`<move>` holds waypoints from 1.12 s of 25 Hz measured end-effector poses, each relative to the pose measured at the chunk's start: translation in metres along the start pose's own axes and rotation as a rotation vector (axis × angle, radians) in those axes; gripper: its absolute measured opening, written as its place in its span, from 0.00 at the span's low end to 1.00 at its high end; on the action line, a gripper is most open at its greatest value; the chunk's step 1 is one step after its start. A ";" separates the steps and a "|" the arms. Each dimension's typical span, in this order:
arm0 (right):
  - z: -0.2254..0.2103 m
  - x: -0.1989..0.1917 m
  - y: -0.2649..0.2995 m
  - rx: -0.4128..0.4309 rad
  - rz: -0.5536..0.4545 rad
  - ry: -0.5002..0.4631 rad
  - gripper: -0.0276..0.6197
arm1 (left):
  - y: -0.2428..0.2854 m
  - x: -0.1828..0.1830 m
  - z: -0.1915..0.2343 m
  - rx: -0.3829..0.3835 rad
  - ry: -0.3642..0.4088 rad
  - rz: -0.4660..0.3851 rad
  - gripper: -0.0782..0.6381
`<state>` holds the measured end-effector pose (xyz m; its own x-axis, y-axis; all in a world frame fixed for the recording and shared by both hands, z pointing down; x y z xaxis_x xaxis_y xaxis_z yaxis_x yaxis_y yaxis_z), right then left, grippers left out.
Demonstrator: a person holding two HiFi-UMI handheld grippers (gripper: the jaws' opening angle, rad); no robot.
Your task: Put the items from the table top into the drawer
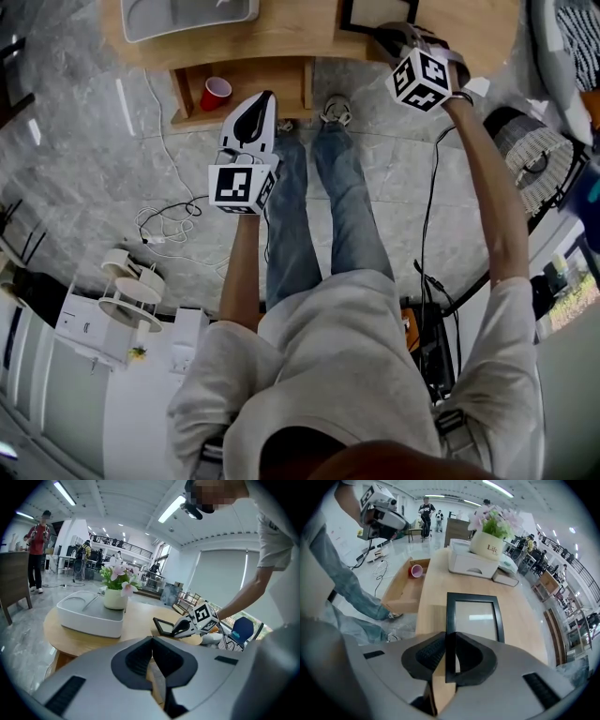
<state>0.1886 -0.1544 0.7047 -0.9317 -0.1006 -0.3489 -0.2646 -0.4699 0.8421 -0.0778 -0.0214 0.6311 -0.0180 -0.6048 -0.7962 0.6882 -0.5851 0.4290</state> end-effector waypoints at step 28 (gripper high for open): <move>0.224 0.200 0.040 0.380 -0.208 -0.358 0.17 | -0.167 -0.067 0.080 0.260 -0.151 -0.117 0.13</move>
<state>-0.0643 0.0033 0.7606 -0.8593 0.2952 -0.4177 -0.4609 -0.0929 0.8826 -0.2494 0.0744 0.6469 -0.2067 -0.5873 -0.7825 0.4673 -0.7619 0.4485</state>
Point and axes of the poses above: the fingertips, and each gripper's own axes: y forward along the fingers, z to its left, x out of its top, the point moved 9 cm from there along -y, backward along the fingers, and after that the axes turned 14 degrees about -x, right-handed, at the moved point
